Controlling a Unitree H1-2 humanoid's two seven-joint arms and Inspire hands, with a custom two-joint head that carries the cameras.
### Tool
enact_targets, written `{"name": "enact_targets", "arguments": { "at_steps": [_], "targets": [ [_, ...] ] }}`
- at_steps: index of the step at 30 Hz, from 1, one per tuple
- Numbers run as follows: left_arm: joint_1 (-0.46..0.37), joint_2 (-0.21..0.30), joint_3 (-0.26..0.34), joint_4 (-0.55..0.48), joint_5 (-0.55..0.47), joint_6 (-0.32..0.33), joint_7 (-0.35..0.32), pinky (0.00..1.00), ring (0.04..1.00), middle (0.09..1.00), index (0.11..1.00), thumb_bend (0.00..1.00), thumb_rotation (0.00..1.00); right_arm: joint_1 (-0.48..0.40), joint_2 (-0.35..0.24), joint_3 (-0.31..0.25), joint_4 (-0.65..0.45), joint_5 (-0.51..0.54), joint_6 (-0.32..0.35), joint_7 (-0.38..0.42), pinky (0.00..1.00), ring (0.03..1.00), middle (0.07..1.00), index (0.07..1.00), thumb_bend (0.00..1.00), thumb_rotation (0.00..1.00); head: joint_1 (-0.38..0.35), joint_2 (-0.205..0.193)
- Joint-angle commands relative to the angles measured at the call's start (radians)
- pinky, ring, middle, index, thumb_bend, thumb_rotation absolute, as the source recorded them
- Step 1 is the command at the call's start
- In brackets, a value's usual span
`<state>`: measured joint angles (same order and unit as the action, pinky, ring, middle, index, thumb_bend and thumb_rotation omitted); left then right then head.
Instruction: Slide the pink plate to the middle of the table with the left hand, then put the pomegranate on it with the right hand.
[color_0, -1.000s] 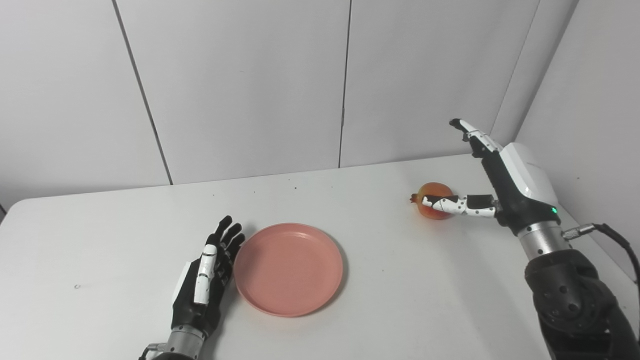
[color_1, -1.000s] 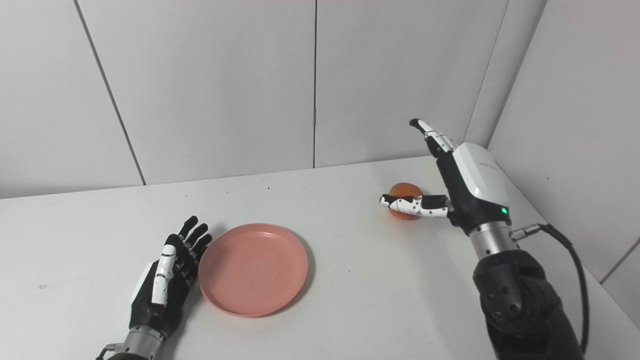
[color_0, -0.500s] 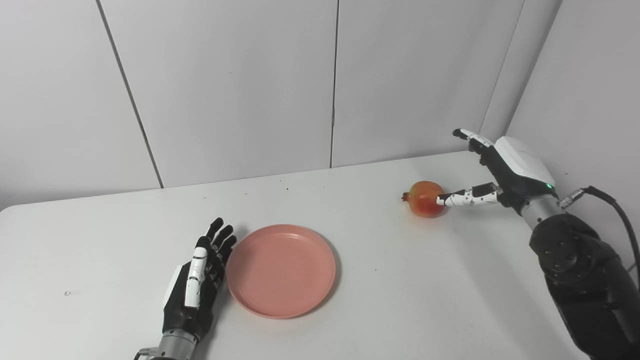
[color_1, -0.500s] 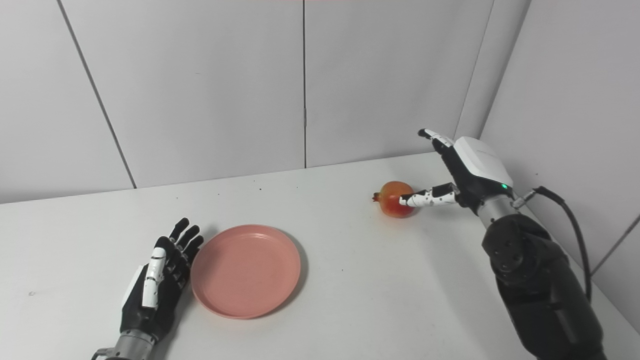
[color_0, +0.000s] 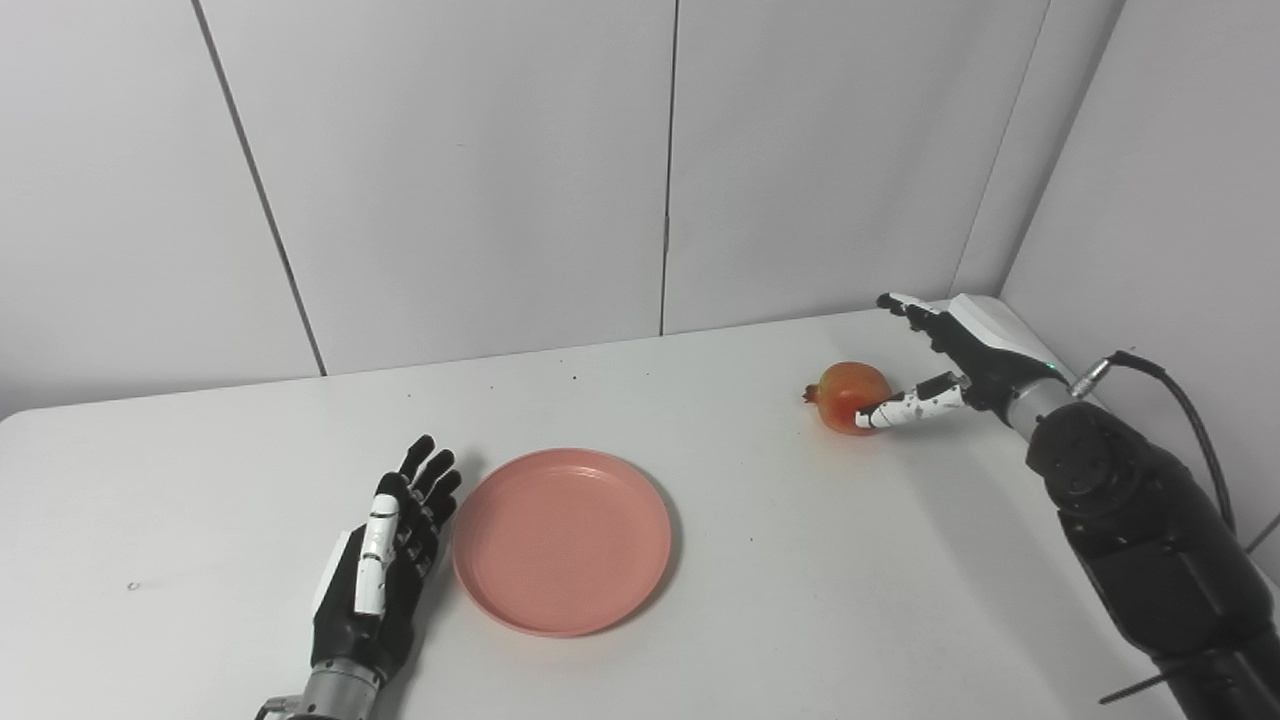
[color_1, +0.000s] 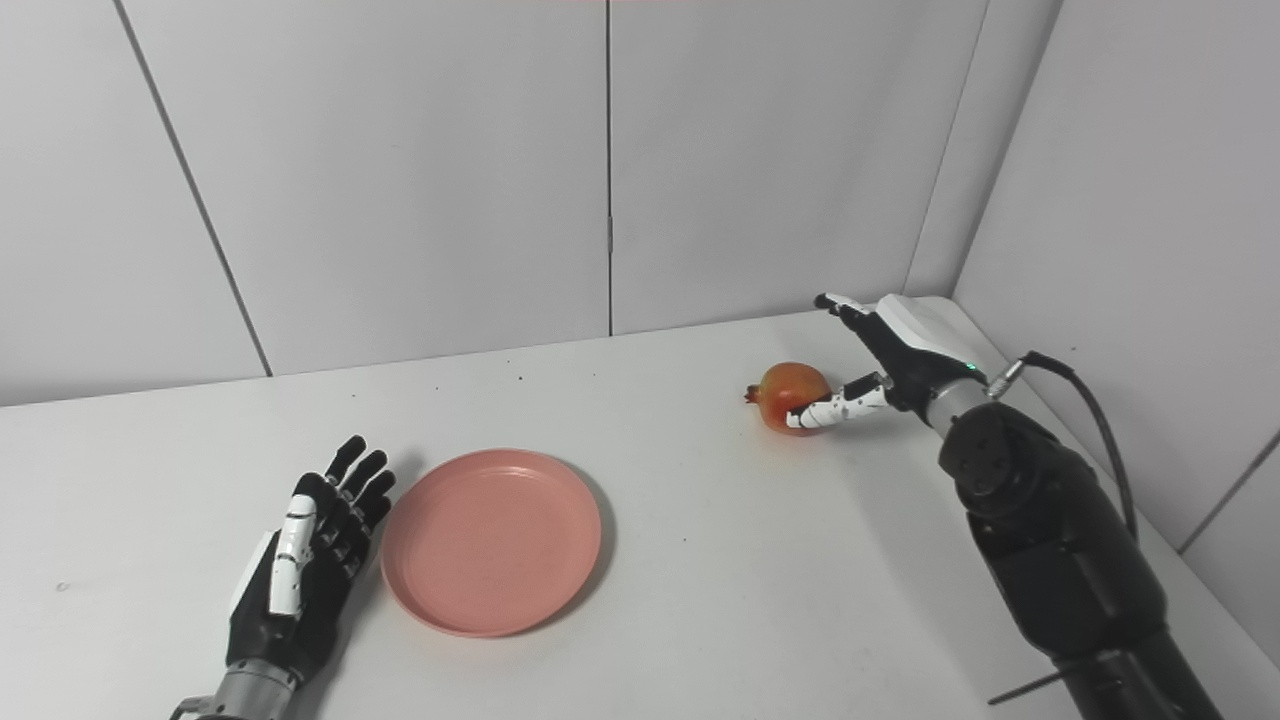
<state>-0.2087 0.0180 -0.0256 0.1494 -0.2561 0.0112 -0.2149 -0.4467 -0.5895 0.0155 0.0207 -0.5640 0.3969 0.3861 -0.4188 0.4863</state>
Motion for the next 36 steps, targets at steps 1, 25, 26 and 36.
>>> {"name": "enact_targets", "arguments": {
  "at_steps": [1, 25, 26, 36],
  "targets": [
    [0.04, 0.023, 0.01, 0.024, 0.0, 0.011, -0.013, 1.0, 0.957, 0.953, 0.939, 0.49, 1.0, -0.056, -0.031, 0.003, 0.004, 0.004, -0.02, -0.026, 0.85, 0.915, 0.925, 0.912, 0.98, 0.33, 0.002, 0.001],
    [0.048, 0.031, 0.007, 0.01, -0.002, 0.015, -0.015, 1.0, 0.957, 0.955, 0.94, 0.49, 1.0, -0.177, -0.014, 0.133, 0.243, 0.016, -0.05, -0.061, 0.87, 0.924, 0.938, 0.925, 1.0, 0.4, 0.013, 0.017],
    [0.048, 0.031, 0.007, 0.01, -0.001, 0.015, -0.015, 1.0, 0.958, 0.956, 0.941, 0.49, 1.0, -0.182, -0.014, 0.138, 0.25, 0.016, -0.05, -0.063, 0.87, 0.924, 0.938, 0.925, 1.0, 0.4, 0.013, 0.017],
    [0.049, 0.033, 0.007, 0.002, 0.001, 0.025, -0.012, 1.0, 0.962, 0.956, 0.944, 0.5, 1.0, -0.207, -0.012, 0.159, 0.287, 0.03, -0.039, -0.057, 0.86, 0.926, 0.937, 0.924, 1.0, 0.37, 0.012, 0.02]
  ]
}}
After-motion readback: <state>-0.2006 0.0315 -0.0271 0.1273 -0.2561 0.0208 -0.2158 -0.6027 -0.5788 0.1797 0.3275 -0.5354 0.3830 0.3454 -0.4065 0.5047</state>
